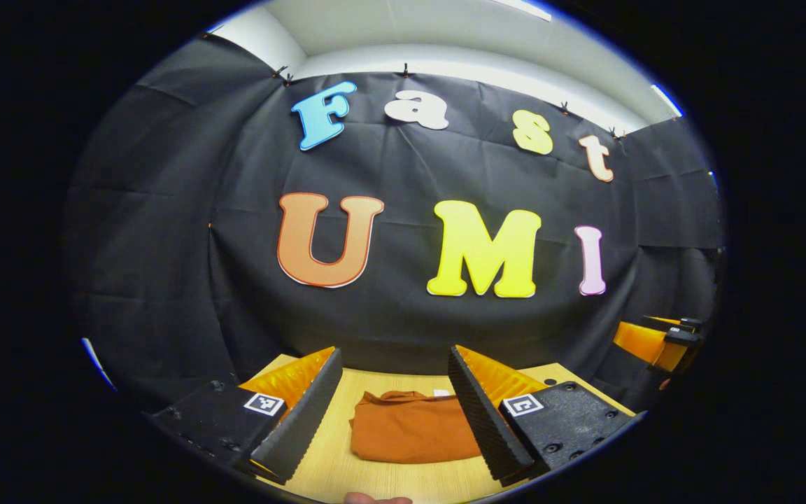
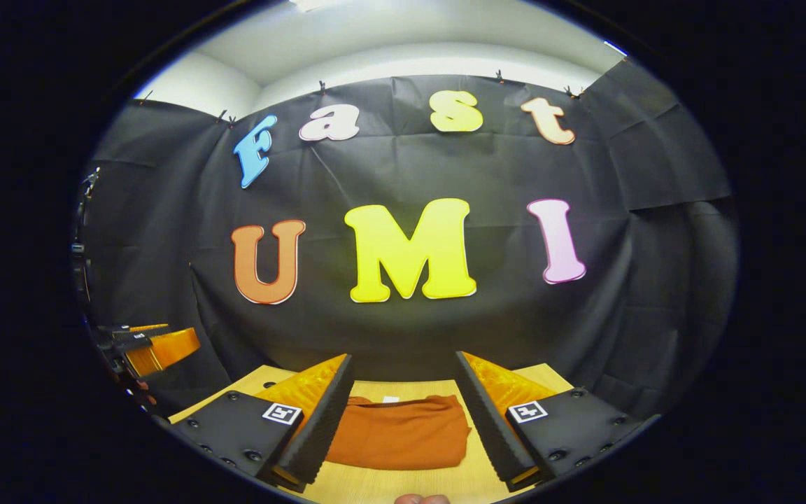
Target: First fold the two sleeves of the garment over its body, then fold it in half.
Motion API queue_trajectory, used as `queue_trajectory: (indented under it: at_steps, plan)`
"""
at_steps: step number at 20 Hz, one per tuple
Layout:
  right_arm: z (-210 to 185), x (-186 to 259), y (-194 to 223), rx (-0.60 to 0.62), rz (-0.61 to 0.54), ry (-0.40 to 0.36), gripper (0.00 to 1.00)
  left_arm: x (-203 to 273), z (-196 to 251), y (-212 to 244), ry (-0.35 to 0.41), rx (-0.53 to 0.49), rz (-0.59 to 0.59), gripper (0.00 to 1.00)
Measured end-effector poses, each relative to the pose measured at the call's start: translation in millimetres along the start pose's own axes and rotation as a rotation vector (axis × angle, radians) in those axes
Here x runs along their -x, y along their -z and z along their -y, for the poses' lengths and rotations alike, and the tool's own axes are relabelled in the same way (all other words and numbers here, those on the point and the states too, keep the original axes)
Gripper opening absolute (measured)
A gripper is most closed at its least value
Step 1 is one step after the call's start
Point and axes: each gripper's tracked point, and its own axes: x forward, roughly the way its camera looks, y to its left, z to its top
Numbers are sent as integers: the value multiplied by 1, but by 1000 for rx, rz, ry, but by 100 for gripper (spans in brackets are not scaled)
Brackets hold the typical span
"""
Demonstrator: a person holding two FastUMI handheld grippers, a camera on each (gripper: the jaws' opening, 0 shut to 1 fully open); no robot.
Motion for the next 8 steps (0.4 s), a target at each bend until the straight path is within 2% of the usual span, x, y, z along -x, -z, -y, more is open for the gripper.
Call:
queue_trajectory:
  at_steps: [4, 8]
  plan:
    - [-2, 54, 20, 50, 29, 41, 92, 45, 16, 12, 20, 3, 1, 98]
    - [-15, 69, 36, 58, 13, 26, 92, 62, 22, 25, 24, -38, 25, 98]
